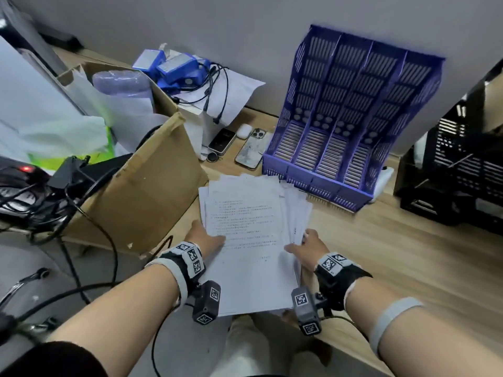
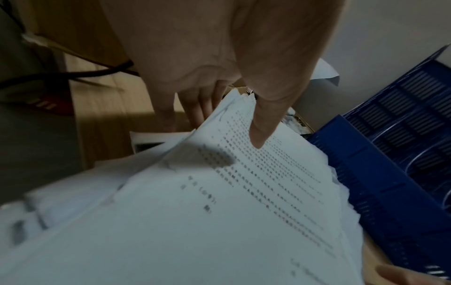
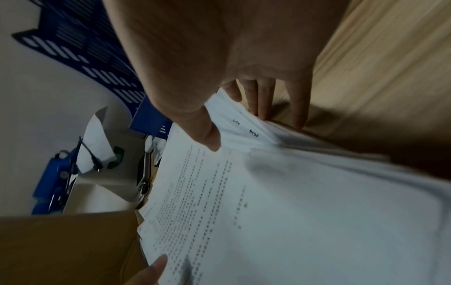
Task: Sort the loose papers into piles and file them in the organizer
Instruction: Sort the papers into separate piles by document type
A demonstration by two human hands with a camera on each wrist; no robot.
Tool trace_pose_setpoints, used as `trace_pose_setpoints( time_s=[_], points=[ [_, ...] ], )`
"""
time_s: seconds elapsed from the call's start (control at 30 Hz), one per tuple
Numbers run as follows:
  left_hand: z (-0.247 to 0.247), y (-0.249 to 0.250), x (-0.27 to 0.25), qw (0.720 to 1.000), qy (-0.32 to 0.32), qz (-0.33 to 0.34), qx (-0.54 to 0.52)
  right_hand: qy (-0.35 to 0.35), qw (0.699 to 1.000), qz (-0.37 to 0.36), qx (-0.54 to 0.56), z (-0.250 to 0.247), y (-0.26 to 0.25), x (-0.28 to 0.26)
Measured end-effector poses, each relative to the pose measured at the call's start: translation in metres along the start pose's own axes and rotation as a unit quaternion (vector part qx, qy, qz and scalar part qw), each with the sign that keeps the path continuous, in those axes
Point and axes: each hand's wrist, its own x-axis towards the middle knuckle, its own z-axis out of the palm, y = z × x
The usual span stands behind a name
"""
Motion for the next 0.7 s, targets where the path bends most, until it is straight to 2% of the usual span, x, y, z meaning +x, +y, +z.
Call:
trace_pose_setpoints(
  time_s=[0.13, 0.23, 0.33, 0.43, 0.5, 0.57, 0.63, 0.7],
  points=[
    [0.0, 0.006, 0.009, 0.994, -0.045, 0.024, -0.096, 0.023, 0.997, 0.039, 0.067, 0.0, -0.01, 0.008],
    [0.001, 0.009, 0.01, 0.983, -0.124, 0.064, -0.119, 0.021, 0.994, 0.065, 0.08, 0.003, -0.01, 0.011],
    [0.006, 0.012, 0.016, 0.971, -0.196, 0.082, -0.109, -0.009, 0.996, 0.043, 0.08, 0.009, -0.005, 0.009],
    [0.007, 0.017, 0.02, 0.968, -0.216, 0.071, -0.104, -0.014, 0.992, 0.011, 0.124, 0.008, -0.007, -0.007],
    [0.005, 0.021, 0.023, 0.968, -0.209, 0.058, -0.126, 0.013, 0.987, -0.026, 0.155, 0.005, -0.01, -0.022],
    [0.0, 0.034, 0.017, 0.961, -0.208, 0.054, -0.171, 0.07, 0.978, -0.069, 0.183, 0.0, -0.014, -0.035],
    [-0.005, 0.058, 0.007, 0.953, -0.2, 0.087, -0.211, 0.128, 0.963, -0.108, 0.213, -0.012, -0.021, -0.044],
    [-0.012, 0.092, -0.008, 0.94, -0.177, 0.152, -0.248, 0.188, 0.938, -0.146, 0.254, -0.031, -0.029, -0.05]
  ],
)
